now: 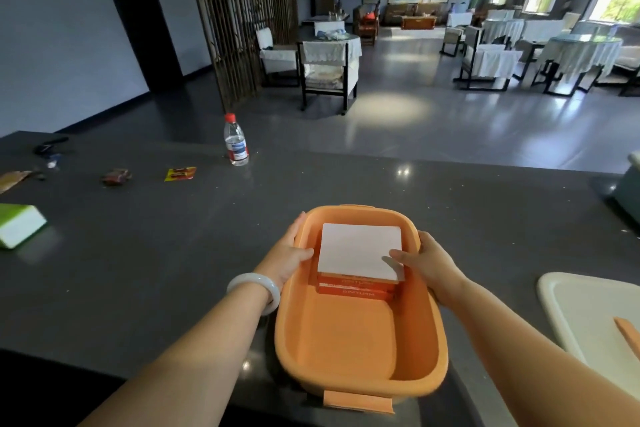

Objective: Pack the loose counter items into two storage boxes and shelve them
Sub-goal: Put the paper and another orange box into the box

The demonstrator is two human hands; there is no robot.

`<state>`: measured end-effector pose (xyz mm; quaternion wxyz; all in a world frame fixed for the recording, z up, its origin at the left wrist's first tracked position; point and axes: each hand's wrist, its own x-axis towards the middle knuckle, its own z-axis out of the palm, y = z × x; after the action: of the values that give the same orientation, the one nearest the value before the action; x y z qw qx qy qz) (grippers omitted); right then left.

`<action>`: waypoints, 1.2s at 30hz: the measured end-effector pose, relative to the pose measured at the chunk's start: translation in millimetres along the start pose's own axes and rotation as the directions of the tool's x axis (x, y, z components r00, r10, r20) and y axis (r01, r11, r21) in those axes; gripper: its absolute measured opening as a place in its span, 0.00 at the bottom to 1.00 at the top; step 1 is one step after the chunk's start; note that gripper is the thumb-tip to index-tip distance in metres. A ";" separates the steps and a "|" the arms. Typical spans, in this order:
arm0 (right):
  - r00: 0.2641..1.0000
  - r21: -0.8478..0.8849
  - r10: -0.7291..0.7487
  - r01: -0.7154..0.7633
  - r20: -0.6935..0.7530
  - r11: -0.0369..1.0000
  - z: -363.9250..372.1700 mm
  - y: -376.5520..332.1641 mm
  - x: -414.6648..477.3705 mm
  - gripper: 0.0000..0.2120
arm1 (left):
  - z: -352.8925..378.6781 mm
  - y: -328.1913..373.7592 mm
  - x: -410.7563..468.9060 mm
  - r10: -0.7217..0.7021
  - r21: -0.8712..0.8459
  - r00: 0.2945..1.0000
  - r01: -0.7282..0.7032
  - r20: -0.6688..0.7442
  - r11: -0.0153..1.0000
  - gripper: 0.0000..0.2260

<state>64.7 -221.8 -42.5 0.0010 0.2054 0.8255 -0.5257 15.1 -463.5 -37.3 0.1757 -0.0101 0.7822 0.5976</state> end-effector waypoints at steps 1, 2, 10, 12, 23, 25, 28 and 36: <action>1.000 0.003 -0.003 0.003 0.001 1.000 10.3 -4.7 -1.7 0.24 | -11.1 -2.3 -0.3 0.000 -0.001 1.000 0.000 -0.002 1.000 0.30; 1.000 0.011 -0.006 0.006 0.003 1.000 20.5 -9.5 -2.9 0.24 | -22.5 -5.1 0.0 0.000 -0.001 1.000 0.000 -0.002 1.000 0.30; 0.999 0.009 -0.023 0.023 -0.025 1.000 118.4 -60.3 -10.1 0.21 | -130.4 -26.0 6.6 -0.002 0.024 1.000 0.002 0.004 1.000 0.30; 0.999 0.015 -0.020 0.020 -0.036 1.000 147.2 -74.5 -11.6 0.21 | -162.2 -30.3 12.1 -0.004 0.022 1.000 0.004 0.014 1.000 0.30; 0.999 0.006 0.001 -0.001 -0.055 1.000 248.2 -115.4 0.5 0.23 | -264.8 -51.4 37.3 -0.018 0.040 0.999 0.017 0.028 0.999 0.30; 0.999 -0.001 -0.004 0.004 -0.053 1.000 251.9 -116.8 5.1 0.24 | -267.4 -53.7 39.6 -0.014 0.051 1.000 0.013 0.012 0.999 0.30; 0.998 -0.014 -0.005 0.004 -0.059 1.000 253.4 -115.8 10.7 0.25 | -267.4 -56.4 44.1 -0.009 0.061 1.000 0.009 0.006 0.998 0.31; 0.988 -0.199 -0.099 0.075 -0.115 0.977 251.3 -125.2 16.9 0.32 | -267.1 -54.1 42.8 -0.004 0.119 1.000 0.002 0.016 0.993 0.31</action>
<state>-47.2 -479.7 -50.0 -0.0535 0.2003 0.8795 -0.4284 -83.0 -721.3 -40.2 0.1832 0.0039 0.8149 0.5499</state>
